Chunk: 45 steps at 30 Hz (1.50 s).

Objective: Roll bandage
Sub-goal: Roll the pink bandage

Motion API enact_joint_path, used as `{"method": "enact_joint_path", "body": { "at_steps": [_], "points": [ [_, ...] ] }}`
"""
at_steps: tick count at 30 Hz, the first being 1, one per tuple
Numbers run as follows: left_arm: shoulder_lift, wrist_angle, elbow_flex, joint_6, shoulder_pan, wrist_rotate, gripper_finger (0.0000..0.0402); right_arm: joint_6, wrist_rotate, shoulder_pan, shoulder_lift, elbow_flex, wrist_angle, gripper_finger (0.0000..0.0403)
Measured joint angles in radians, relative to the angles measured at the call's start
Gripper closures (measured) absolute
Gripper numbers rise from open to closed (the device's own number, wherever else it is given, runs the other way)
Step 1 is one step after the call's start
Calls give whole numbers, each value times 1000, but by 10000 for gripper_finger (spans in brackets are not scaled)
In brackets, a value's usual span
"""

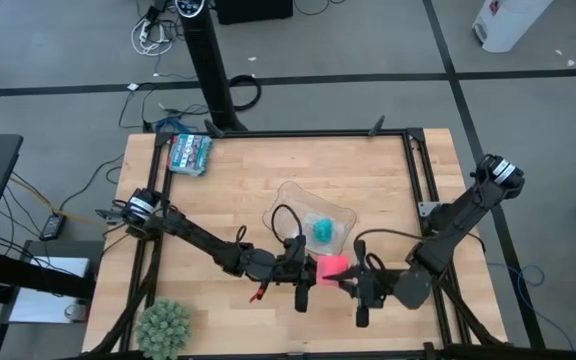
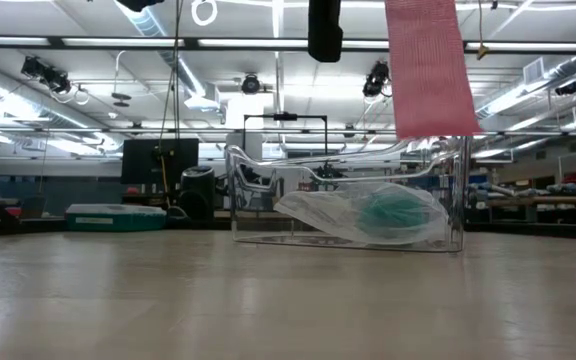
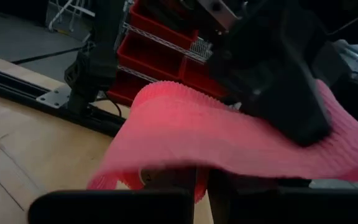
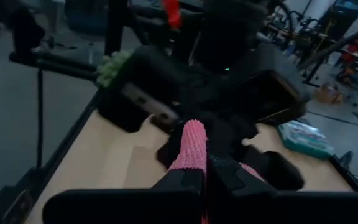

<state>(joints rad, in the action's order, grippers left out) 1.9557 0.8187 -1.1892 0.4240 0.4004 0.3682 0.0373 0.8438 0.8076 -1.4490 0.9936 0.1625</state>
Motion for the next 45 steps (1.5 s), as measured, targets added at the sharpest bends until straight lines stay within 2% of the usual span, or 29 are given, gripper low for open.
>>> {"method": "enact_joint_path", "body": {
  "at_steps": [5, 9, 12, 20, 24, 31, 39, 42, 45],
  "points": [
    [-7, -8, 0, -4, 1, -18, 375, -18, -2, 48, -6, -1, -6, 399],
    [-30, -4, 0, -36, 1, -41, 375, -14, -3, 84, -6, -3, -49, 376],
    [-38, -6, 0, -68, 1, -39, 375, -58, -3, 87, -6, -3, -104, 334],
    [-38, -91, 0, -119, -6, -37, 375, -173, -67, 87, -5, -3, -148, 168],
    [-38, -105, 0, -186, -5, -36, 375, -288, -69, 103, -5, -3, -196, 123],
    [-62, -171, 0, -215, -5, -40, 375, -424, -25, 169, -17, -3, -216, 135],
    [-92, -234, -6, -242, -3, -42, 376, -458, 53, 179, -131, -2, -198, 149],
    [-95, -306, -37, -238, 2, -33, 376, -402, 108, 192, -149, 8, -194, 147],
    [-100, -332, -57, -232, 8, -25, 376, -221, 201, 222, -166, 33, -180, 148]
  ]
}}
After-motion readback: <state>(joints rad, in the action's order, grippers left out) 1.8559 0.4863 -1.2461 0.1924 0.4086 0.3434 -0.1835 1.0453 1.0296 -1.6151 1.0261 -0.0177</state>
